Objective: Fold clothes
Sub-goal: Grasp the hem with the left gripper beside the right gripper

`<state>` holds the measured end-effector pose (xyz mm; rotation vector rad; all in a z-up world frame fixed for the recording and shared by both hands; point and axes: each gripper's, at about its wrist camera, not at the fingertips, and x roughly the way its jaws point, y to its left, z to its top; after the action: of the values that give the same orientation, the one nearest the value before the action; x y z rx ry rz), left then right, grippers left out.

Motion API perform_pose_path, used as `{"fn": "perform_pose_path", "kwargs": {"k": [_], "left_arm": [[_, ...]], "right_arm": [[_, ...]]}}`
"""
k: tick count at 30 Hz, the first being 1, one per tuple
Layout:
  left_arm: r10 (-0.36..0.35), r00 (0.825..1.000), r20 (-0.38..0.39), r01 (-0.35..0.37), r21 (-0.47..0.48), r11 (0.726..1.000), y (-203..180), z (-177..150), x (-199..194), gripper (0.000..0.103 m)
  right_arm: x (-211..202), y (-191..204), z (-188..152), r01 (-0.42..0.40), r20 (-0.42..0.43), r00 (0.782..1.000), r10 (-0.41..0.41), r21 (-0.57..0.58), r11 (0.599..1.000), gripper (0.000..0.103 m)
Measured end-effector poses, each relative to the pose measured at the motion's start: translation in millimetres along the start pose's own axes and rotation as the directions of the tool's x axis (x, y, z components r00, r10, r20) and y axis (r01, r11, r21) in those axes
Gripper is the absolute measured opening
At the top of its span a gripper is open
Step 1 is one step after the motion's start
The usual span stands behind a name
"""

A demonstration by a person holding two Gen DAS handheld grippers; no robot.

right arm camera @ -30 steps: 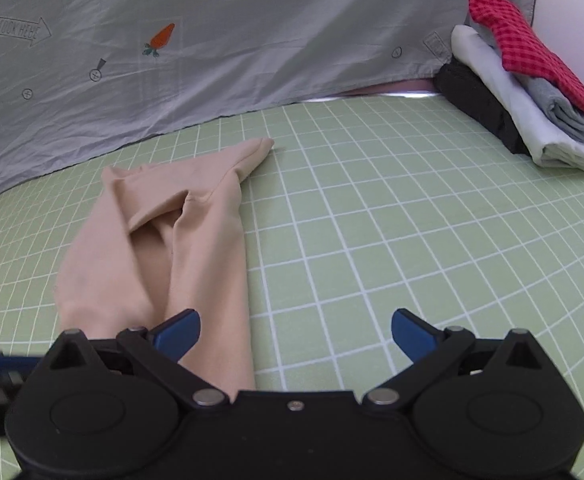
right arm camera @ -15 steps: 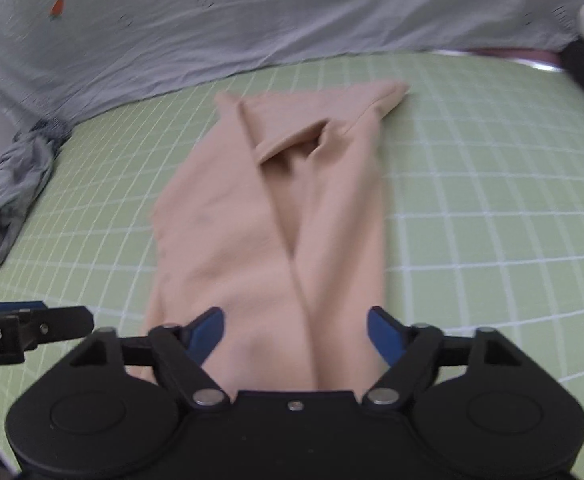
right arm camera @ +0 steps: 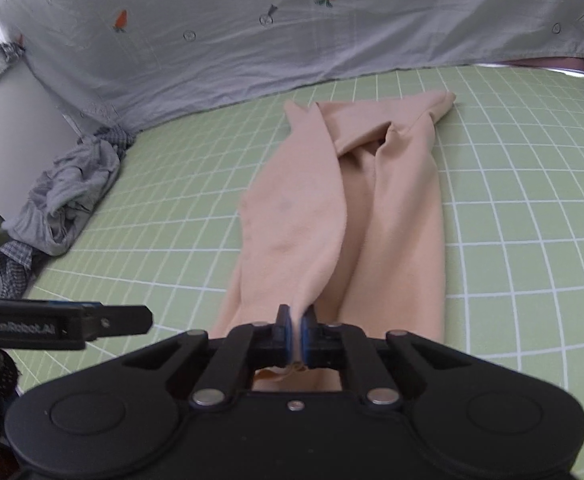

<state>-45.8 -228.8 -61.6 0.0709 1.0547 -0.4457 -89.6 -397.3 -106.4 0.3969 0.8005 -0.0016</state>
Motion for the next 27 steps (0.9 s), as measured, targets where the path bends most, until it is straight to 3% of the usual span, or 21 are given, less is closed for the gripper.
{"fn": "perform_pose_path", "kwargs": {"k": [10, 18, 19, 21, 23, 27], "left_arm": [[-0.054, 0.995, -0.079, 0.057, 0.046, 0.997, -13, -24, 9, 0.074], [-0.058, 0.987, -0.150, 0.072, 0.083, 0.994, -21, -45, 18, 0.074], [-0.055, 0.986, -0.154, 0.069, 0.087, 0.994, -21, -48, 19, 0.074], [-0.056, 0.985, -0.162, 0.071, 0.089, 0.993, -20, -52, 21, 0.074], [-0.065, 0.983, -0.169, 0.080, 0.086, 0.993, -19, -54, 23, 0.078], [-0.077, 0.980, -0.184, 0.097, 0.104, 0.990, -22, -59, 30, 0.080]], "right_arm": [[-31, -13, -44, 0.081, -0.029, 0.996, -0.078, 0.090, 0.993, 0.005], [-36, -16, -66, 0.157, -0.076, 0.986, -0.151, 0.083, 0.984, 0.008], [-38, -14, -67, 0.180, -0.062, 0.982, -0.176, 0.066, 0.981, 0.012], [-42, -8, -68, 0.241, -0.025, 0.970, -0.241, 0.001, 0.971, 0.049], [-40, -4, -69, 0.294, -0.019, 0.955, -0.295, -0.048, 0.955, 0.069], [-28, -7, -76, 0.292, -0.077, 0.952, -0.296, -0.062, 0.954, 0.075]]}}
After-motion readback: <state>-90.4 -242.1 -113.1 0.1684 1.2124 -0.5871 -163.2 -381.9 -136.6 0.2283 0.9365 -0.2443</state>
